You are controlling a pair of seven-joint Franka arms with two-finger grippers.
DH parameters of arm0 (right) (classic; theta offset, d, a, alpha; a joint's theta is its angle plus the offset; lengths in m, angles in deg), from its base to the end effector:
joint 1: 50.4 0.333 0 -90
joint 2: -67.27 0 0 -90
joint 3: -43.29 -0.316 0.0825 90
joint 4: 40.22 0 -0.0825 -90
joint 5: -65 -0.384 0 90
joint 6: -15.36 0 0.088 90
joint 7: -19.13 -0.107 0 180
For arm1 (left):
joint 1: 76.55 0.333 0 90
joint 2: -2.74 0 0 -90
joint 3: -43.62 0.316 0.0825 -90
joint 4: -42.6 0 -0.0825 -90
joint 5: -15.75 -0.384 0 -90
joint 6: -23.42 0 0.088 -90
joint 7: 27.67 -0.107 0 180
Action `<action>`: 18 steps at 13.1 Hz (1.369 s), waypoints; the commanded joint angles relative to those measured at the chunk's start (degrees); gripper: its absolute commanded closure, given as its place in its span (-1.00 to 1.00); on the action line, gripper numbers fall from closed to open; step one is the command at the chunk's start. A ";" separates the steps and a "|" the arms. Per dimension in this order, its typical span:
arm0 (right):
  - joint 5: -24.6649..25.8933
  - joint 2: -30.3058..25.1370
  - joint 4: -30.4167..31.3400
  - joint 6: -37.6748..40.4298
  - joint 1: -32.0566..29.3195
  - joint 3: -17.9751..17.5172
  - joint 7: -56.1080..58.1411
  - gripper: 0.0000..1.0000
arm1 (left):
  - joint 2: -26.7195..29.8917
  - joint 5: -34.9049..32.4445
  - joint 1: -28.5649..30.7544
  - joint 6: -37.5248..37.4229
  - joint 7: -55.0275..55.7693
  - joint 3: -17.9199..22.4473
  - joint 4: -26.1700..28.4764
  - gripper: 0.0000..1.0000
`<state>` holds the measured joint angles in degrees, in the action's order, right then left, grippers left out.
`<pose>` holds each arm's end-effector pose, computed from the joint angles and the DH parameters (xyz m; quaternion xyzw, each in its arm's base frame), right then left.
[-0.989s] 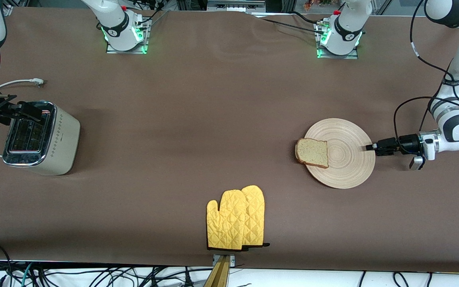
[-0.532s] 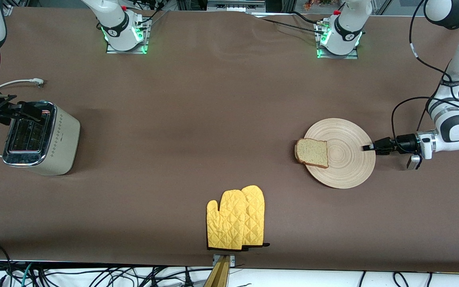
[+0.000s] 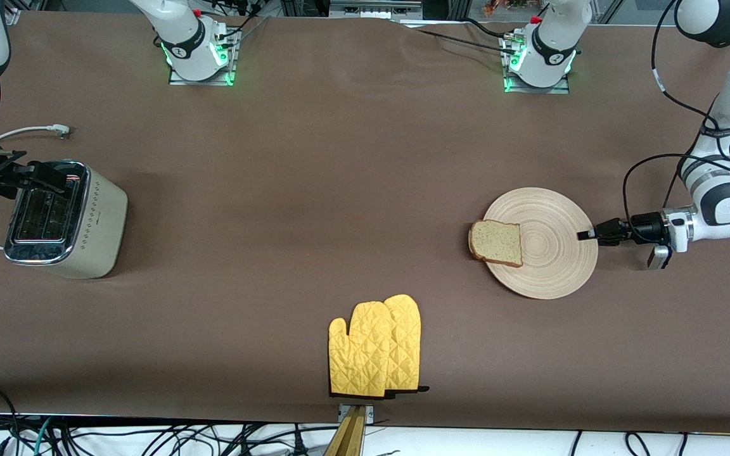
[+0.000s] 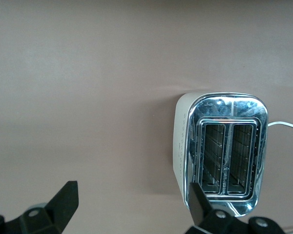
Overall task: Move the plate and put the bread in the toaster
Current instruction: 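Push the wooden plate with the left gripper toward the toaster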
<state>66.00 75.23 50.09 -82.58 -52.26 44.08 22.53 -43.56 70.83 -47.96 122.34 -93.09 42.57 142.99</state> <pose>0.6040 -0.0291 0.5535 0.9999 0.0078 -0.0034 0.0094 0.5478 0.2008 0.1017 0.8450 -0.0253 0.0389 0.5327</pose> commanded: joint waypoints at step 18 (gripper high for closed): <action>-0.03 -0.14 -0.05 -0.23 -0.52 -0.27 -0.15 -1.00 | 5.33 5.97 0.32 1.00 13.91 -11.16 3.12 1.00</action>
<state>65.99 75.23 50.09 -82.60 -52.35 44.09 22.53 -40.24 72.04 -48.23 122.83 -79.16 33.44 142.32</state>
